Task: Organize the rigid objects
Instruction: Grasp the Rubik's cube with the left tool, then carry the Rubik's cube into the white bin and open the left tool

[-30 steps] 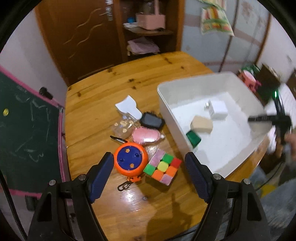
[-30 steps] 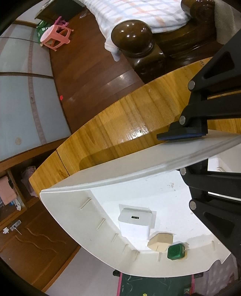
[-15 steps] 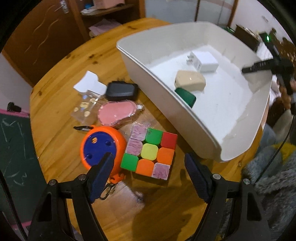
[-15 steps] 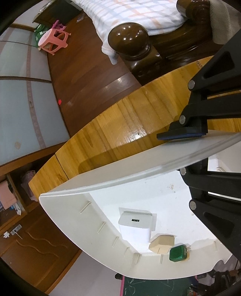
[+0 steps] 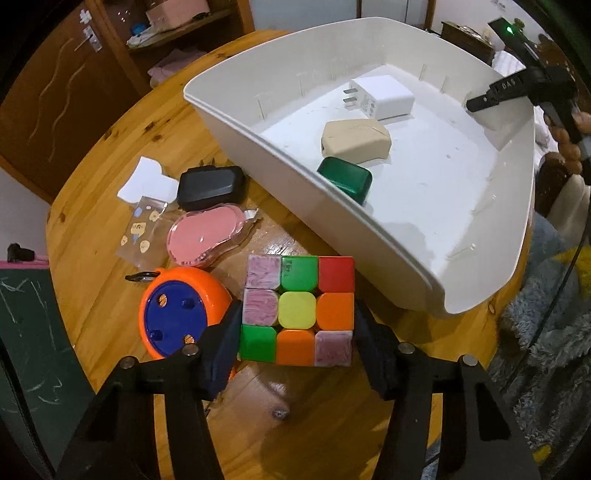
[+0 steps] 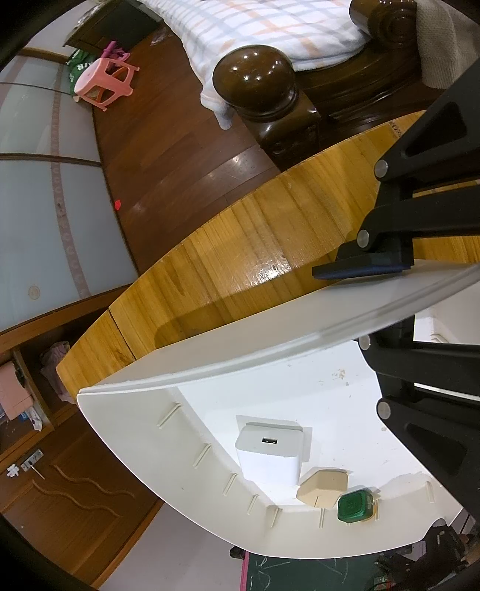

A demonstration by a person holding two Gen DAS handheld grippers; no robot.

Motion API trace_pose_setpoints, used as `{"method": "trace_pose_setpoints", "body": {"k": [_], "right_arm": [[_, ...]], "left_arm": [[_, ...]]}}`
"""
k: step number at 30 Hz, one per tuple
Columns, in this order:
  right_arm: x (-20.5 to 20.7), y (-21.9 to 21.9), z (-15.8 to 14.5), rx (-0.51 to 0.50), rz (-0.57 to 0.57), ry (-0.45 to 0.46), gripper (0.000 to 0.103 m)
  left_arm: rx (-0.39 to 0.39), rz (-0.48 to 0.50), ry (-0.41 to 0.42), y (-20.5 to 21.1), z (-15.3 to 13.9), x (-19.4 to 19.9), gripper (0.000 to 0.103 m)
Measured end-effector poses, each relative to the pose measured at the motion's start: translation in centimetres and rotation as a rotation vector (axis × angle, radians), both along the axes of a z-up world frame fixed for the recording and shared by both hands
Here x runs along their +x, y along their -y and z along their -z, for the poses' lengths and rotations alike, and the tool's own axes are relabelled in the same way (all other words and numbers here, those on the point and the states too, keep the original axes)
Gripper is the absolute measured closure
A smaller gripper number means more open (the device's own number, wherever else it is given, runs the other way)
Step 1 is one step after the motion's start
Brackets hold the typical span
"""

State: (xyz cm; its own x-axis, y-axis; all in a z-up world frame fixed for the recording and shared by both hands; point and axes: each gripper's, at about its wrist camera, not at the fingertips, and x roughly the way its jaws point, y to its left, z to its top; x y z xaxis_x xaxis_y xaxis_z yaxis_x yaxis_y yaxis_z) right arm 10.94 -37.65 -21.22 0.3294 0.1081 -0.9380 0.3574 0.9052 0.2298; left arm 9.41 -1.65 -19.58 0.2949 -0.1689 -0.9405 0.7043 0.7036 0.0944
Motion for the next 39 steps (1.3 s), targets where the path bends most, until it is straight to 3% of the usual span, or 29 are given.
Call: {"method": "trace_pose_setpoints", "body": {"k": [9, 17, 21, 27, 31, 39], "right_arm": [[0.0, 0.0, 0.0, 0.000, 0.000, 0.000, 0.089], [0.0, 0.0, 0.2, 0.006, 0.001, 0.003, 0.089], [-0.1, -0.2, 0.3, 0.009, -0.002, 0.007, 0.089], [-0.2, 0.0, 0.3, 0.013, -0.006, 0.011, 0.088], [-0.3, 0.0, 0.3, 0.019, -0.008, 0.014, 0.088], [-0.3, 0.3, 0.4, 0.030, -0.012, 0.020, 0.088]], "left_arm": [[0.006, -0.027, -0.065, 0.7, 1.8, 1.3, 0.041], [0.056, -0.094, -0.029, 0.1, 1.3, 1.0, 0.044], [0.045, -0.143, -0.020, -1.0, 0.2, 0.2, 0.044], [-0.024, -0.237, 0.021, -2.7, -3.6, -0.7, 0.044], [-0.086, -0.283, 0.068, -2.9, -7.7, -0.9, 0.044], [-0.190, -0.272, 0.180, 0.6, -16.4, -1.1, 0.044]]}}
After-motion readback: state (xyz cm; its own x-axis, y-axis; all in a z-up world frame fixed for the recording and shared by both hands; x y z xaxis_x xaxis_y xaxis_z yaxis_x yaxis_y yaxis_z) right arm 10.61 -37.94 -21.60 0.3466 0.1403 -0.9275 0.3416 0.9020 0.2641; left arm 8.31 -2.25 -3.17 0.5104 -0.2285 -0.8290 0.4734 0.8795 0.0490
